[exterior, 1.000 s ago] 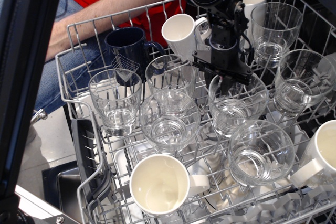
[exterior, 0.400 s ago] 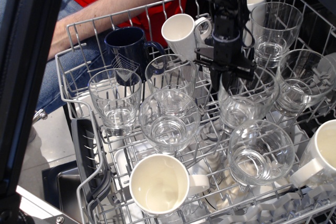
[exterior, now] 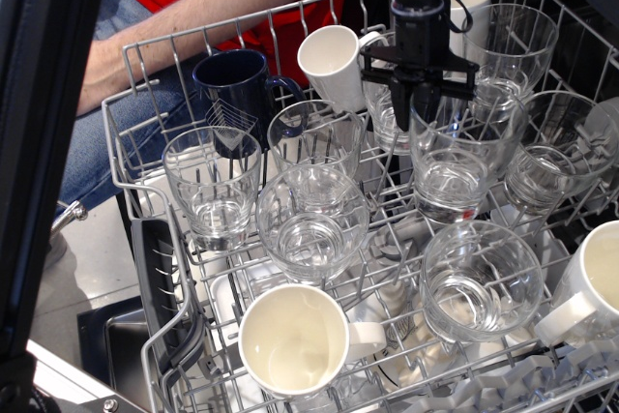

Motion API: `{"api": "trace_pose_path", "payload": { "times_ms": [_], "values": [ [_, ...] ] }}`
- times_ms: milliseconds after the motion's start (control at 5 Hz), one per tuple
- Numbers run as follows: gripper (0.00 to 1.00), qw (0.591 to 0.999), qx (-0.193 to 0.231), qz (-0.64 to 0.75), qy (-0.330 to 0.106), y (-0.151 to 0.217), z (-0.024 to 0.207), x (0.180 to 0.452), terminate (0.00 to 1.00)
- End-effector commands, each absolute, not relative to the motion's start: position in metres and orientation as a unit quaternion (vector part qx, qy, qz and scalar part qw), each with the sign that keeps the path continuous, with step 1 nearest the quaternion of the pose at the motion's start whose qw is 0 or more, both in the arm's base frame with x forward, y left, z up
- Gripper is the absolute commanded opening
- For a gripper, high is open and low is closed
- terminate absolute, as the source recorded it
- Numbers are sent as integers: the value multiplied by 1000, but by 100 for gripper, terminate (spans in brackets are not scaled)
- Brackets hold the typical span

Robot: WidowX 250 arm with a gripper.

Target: Pick up glass cup

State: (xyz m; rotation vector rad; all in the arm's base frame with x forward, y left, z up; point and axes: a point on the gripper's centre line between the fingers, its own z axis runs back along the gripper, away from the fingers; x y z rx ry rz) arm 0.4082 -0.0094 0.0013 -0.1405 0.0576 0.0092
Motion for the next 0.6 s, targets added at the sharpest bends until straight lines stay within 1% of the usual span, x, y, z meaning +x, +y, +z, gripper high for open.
{"api": "trace_pose_path", "payload": {
  "times_ms": [0, 200, 400],
  "values": [
    [0, 994, -83, -60, -44, 5, 113, 404, 0],
    [0, 990, -107, -76, -55, 17, 135, 389, 0],
    [0, 988, -109, -82, -73, 18, 141, 392, 100]
  ]
}}
